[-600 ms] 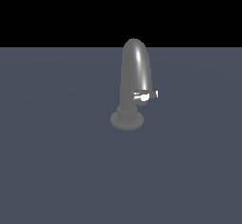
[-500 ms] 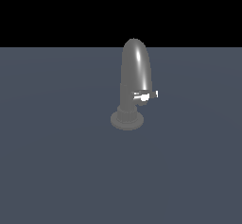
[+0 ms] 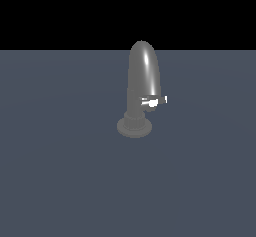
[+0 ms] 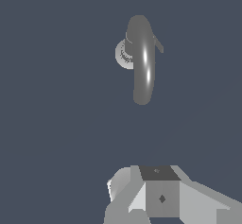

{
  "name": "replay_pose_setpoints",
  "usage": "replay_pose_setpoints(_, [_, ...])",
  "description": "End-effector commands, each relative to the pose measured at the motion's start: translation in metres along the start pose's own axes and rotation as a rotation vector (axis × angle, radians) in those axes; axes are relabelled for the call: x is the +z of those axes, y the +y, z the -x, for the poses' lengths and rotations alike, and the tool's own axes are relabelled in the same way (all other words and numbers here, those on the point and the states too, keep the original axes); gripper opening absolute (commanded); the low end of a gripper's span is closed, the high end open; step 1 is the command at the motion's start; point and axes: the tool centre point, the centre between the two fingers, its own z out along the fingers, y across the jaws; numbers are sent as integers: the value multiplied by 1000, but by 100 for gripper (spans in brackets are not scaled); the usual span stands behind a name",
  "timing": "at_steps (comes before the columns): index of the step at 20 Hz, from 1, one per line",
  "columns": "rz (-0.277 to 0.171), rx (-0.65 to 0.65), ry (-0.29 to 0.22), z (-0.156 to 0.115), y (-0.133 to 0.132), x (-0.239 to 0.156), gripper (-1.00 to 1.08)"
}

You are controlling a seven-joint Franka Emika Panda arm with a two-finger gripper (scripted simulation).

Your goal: Turn on the faucet by rotating a designated handle.

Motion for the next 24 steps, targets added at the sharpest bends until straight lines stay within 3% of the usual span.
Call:
replay_pose_setpoints(1, [-7, 16, -20, -6, -1, 0, -100])
replay_pose_setpoints(8, [-37, 87, -105, -32, -5, 0, -100])
replay_pose_setpoints(24, [-128, 307, -368, -111, -6, 15, -100])
